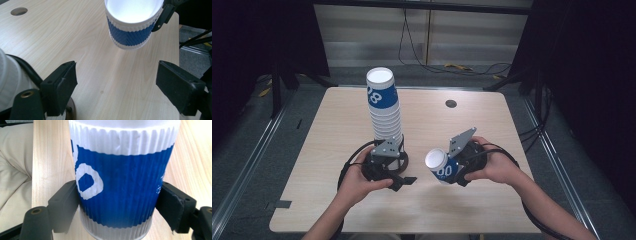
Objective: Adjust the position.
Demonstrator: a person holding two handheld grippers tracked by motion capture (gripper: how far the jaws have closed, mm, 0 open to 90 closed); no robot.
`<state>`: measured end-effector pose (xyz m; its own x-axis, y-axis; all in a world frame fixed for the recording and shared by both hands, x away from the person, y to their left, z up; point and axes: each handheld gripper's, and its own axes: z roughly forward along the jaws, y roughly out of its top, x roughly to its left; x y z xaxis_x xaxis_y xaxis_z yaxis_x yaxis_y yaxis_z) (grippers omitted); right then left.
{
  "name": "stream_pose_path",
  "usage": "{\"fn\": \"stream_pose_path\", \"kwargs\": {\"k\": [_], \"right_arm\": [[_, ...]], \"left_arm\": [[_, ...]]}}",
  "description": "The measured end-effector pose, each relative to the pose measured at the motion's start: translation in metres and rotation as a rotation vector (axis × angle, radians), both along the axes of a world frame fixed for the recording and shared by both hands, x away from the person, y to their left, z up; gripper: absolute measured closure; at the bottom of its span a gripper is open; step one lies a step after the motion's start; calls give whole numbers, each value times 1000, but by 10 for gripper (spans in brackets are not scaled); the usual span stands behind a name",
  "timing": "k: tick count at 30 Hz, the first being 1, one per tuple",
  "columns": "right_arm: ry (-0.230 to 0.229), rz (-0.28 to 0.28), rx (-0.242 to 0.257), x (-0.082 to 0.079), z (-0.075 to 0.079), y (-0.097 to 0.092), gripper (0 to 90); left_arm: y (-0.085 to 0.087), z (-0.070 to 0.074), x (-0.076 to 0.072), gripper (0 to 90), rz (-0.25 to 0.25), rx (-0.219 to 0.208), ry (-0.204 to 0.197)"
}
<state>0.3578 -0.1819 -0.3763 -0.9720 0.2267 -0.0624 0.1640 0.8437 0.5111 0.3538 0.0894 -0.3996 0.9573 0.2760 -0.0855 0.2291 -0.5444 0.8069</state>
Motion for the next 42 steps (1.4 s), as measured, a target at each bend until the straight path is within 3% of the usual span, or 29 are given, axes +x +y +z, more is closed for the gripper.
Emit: {"fn": "stream_pose_path", "kwargs": {"k": [7, 10, 19, 36, 42], "right_arm": [[9, 26, -48, -1, -4, 2, 218], [16, 37, -75, -2, -5, 4, 218], [38, 68, -104, -6, -11, 12, 218], [50, 110, -101, -7, -17, 21, 216], [47, 114, -84, -6, -17, 21, 216]], "left_arm": [[-7, -3, 0, 163, -15, 13, 4], [-11, -4, -1, 162, -21, -1, 9], [-22, -7, -2, 161, -44, 5, 16], [-40, -10, -2, 156, -71, 5, 31], [-44, -10, -2, 159, -79, -20, 42]]}}
